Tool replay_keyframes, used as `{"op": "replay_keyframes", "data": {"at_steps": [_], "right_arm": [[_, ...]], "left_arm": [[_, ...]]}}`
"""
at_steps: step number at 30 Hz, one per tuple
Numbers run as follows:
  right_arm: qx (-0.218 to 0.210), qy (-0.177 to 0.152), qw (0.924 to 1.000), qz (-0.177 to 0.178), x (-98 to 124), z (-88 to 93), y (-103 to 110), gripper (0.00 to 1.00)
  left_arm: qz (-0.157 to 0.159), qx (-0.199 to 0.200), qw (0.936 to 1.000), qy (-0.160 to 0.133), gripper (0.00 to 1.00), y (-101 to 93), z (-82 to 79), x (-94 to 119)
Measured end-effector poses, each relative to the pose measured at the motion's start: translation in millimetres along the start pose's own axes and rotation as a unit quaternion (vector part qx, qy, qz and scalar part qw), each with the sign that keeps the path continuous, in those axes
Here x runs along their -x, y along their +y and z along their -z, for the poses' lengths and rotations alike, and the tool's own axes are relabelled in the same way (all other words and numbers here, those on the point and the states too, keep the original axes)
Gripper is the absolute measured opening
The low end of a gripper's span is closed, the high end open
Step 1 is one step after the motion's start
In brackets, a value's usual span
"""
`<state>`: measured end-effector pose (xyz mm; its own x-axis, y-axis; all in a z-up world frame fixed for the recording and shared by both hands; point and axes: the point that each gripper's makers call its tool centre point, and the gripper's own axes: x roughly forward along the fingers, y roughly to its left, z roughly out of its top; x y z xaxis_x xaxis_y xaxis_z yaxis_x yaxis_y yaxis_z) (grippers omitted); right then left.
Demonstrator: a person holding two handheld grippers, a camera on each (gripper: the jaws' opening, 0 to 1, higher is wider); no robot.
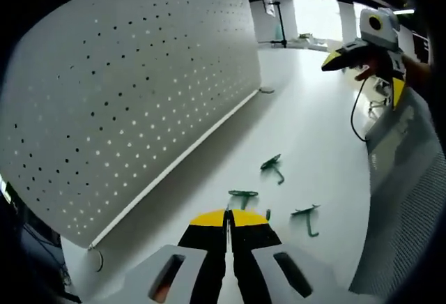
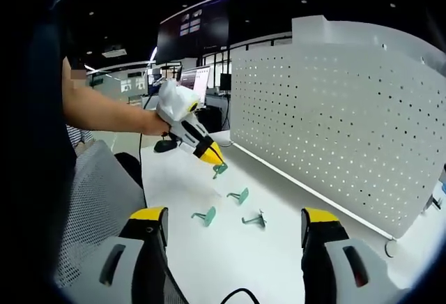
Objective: Insert the hook assembly into the mounting plate slot until the hook locks in place.
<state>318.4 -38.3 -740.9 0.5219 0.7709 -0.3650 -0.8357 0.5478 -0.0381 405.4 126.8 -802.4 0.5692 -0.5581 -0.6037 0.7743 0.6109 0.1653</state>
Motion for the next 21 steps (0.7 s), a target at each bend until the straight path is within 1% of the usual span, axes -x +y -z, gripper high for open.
{"op": "replay_keyframes", "data": {"at_steps": [12, 21], "right_arm": [[0.009, -0.006, 0.9999, -0.004, -0.4, -8.6, 4.2, 0.75], [0.016, -0.017, 0.9997, -0.007, -0.6, -18.2, 5.8, 0.75]], "left_arm": [[0.004, 0.024, 0.9981, -0.056, 0.01, -6.5, -29.5, 17.7], [0.012, 0.028, 0.9960, -0.084, 0.01, -16.2, -46.1, 28.9]]}}
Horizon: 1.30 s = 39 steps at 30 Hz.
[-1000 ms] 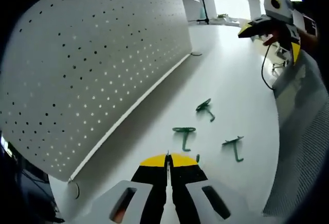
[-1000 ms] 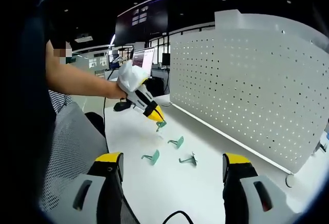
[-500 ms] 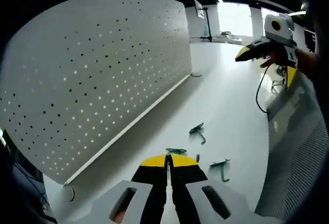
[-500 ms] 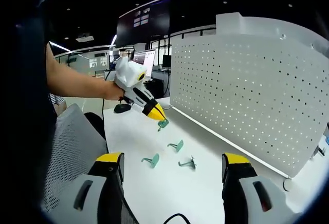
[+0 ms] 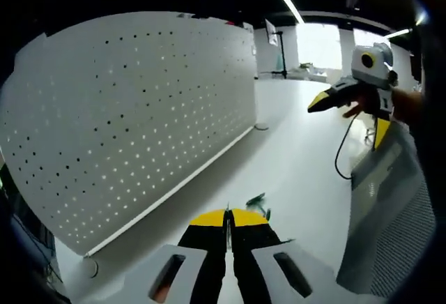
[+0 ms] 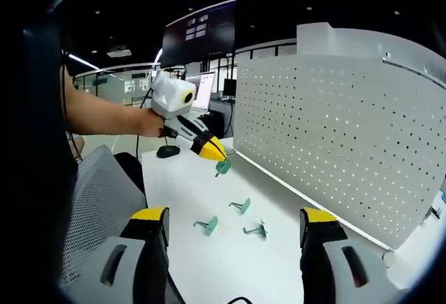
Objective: Insert the hook assembly into the mounting plate slot until the hook locks in place.
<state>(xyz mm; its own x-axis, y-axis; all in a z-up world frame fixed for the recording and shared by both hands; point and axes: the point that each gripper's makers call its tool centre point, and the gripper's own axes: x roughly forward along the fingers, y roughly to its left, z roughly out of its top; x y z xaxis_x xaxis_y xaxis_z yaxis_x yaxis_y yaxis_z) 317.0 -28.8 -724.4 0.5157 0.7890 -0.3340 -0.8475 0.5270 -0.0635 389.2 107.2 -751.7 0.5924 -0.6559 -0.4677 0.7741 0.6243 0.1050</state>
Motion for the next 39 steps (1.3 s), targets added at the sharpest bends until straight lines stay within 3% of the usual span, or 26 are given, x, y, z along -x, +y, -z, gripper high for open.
{"op": "replay_keyframes", "data": {"at_steps": [14, 22, 35, 39], "right_arm": [[0.007, -0.019, 0.9998, 0.004, -0.3, -13.7, -0.2, 0.70], [0.027, -0.039, 0.9988, 0.014, -0.2, -28.7, -4.4, 0.61], [0.032, -0.068, 0.9968, 0.024, -3.7, -47.9, -4.8, 0.46], [0.052, -0.068, 0.9957, 0.037, -3.9, -50.1, -6.5, 0.41]], "left_arm": [[-0.002, 0.039, 0.9977, -0.055, 0.01, -11.9, -33.9, 5.5], [0.006, 0.080, 0.9928, -0.089, 0.01, -19.6, -53.5, 4.8], [-0.002, 0.090, 0.9899, -0.109, 0.01, -31.8, -72.9, 6.2], [-0.003, 0.096, 0.9882, -0.120, 0.01, -34.1, -80.6, 8.1]]}}
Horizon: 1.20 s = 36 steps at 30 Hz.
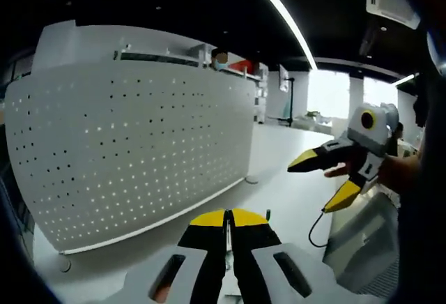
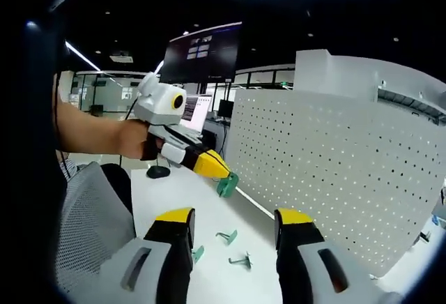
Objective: Insert the hook assembly into the mounting plate slot until the hook locks in place.
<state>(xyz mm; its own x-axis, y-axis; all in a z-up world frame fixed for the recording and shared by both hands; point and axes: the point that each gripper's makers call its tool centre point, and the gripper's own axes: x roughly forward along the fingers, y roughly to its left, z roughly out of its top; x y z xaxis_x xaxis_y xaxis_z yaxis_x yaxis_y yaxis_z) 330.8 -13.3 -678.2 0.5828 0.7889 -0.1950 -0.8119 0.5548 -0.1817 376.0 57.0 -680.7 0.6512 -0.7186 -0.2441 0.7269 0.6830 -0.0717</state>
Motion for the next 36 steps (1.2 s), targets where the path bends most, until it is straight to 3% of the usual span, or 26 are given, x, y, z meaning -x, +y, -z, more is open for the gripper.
{"op": "replay_keyframes", "data": {"at_steps": [5, 12, 36], "right_arm": [[0.008, -0.004, 0.9999, 0.010, -2.2, -3.8, -1.0, 0.35], [-0.023, -0.010, 0.9997, 0.008, -7.9, -10.5, -1.6, 0.31], [-0.043, -0.029, 0.9984, 0.020, -19.2, -30.2, 0.6, 0.16]], "left_arm": [[-0.003, 0.007, 0.9999, -0.008, 0.01, -3.9, -5.4, -0.5], [-0.004, 0.011, 0.9997, -0.022, 0.01, -10.5, -13.1, -0.7], [-0.013, 0.028, 0.9971, -0.070, 0.01, -25.2, -33.5, 3.0]]}}
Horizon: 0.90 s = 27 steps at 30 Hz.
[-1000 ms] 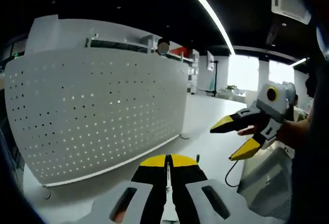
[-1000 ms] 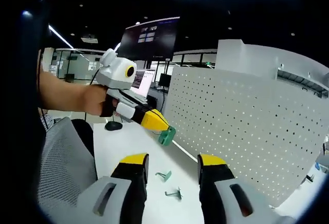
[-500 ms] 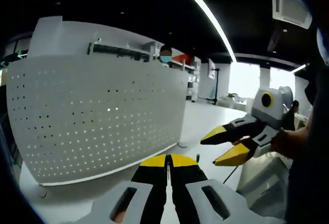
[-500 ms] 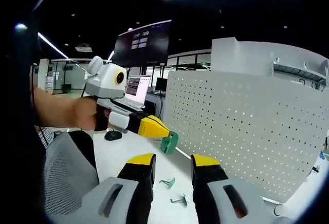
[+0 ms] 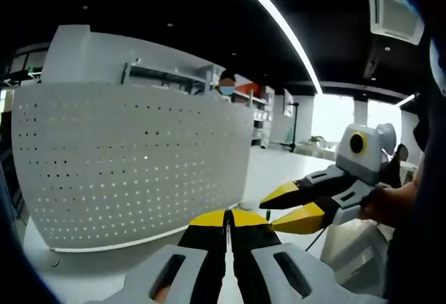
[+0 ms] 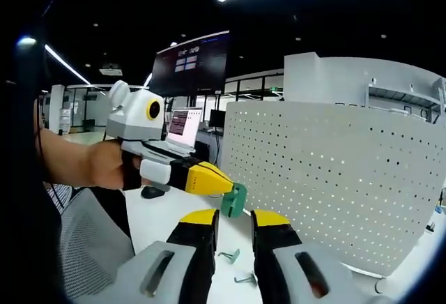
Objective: Insert the hook assembly into the mounting plate slot until the hook locks in place.
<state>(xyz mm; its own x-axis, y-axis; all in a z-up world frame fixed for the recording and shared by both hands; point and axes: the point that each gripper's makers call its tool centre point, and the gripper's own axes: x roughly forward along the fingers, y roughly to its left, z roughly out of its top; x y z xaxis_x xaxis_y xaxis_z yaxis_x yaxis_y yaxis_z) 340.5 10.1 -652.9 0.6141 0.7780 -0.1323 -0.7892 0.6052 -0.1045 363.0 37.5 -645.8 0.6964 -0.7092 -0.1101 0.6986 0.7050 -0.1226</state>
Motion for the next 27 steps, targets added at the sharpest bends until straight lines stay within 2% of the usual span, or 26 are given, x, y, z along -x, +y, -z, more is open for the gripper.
{"op": "replay_keyframes", "data": {"at_steps": [13, 27], "right_arm": [[0.004, -0.010, 0.9999, 0.004, -7.1, -7.0, -3.0, 0.13], [0.005, -0.008, 0.9999, 0.009, -14.8, -6.9, -7.7, 0.07]], "left_arm": [[0.008, 0.012, 0.9998, -0.015, 0.01, -8.2, -7.8, -2.3], [0.014, 0.010, 0.9997, -0.014, 0.01, -11.9, -8.1, -8.6]]}}
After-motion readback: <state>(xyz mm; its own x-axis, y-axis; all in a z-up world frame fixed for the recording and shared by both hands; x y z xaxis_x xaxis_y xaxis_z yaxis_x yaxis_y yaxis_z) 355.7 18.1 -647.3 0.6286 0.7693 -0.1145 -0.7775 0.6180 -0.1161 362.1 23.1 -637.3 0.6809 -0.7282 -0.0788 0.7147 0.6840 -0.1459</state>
